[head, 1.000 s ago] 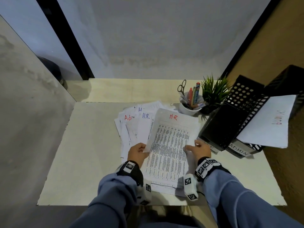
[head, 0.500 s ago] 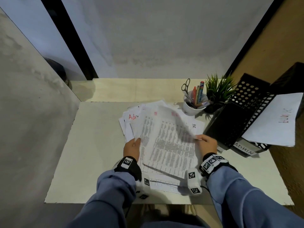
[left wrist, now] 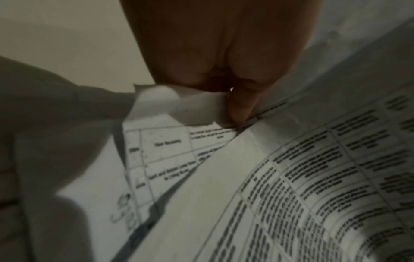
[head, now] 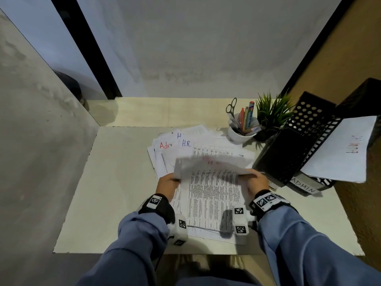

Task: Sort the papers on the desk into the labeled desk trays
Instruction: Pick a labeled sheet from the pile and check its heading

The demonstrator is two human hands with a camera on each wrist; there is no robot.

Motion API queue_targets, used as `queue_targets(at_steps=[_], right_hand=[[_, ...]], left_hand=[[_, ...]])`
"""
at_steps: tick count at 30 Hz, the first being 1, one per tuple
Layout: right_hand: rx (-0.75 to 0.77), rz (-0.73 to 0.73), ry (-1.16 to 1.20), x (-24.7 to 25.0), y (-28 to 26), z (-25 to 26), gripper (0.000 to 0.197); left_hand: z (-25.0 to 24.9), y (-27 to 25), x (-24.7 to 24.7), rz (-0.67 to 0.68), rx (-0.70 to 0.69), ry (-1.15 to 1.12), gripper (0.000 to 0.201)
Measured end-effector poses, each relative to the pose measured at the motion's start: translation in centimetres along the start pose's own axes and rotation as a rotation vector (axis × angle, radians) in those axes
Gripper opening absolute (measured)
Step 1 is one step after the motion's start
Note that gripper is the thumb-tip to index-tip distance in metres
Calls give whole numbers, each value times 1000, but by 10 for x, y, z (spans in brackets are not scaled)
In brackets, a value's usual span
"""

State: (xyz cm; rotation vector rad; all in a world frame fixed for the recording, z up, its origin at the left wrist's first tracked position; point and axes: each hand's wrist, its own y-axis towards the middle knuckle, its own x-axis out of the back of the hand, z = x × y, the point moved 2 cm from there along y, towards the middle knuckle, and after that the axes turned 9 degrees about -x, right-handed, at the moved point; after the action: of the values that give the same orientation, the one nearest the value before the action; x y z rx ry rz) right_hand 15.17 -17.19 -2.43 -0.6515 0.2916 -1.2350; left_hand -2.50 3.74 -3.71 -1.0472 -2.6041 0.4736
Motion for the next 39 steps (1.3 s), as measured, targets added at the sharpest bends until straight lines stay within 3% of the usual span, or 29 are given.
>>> queue_targets(at_steps=[5,8,10,12,15,18,22,26,28,31,34,36,39], right_hand=[[-46,10,-55,-1,-2,13,34],[-93,76,68,-4,2,4,41],[-165,26,2,-2,0,4,32],[-189,0,-15,3,-3,5,39],[-134,108,92,-2,-13,-1,57],[-127,116,136,-4,-14,-8,56],[-104,117,96,-1,-14,-5,60],[-121,100,119,-1,-17,-4,60],[-134,94,130,-2,-21,-1,48],[-132,89,149,-2,-23,0,43],[-144,57,186,-3,-23,-6,47],[-126,37,139,-6,-26,-7,45],[-113,48,99,-5,-33,-2,41]], left_hand=[[-7,-7,-10,29,90,-185,43],[-8,-7,-7,-123,-21,18,45],[-11,-6,-2,-269,-71,193,40],[-13,-3,0,-321,-47,266,38],[-17,8,-3,-263,54,347,30],[-19,17,-5,-174,141,421,31],[-17,20,-12,-93,164,347,44],[-20,20,-26,22,111,332,13],[-21,19,-29,10,91,392,13],[-22,16,-29,-99,54,555,46],[-22,13,-32,-60,88,567,73],[-19,12,-34,-23,132,551,73],[-15,11,-34,11,103,516,56]])
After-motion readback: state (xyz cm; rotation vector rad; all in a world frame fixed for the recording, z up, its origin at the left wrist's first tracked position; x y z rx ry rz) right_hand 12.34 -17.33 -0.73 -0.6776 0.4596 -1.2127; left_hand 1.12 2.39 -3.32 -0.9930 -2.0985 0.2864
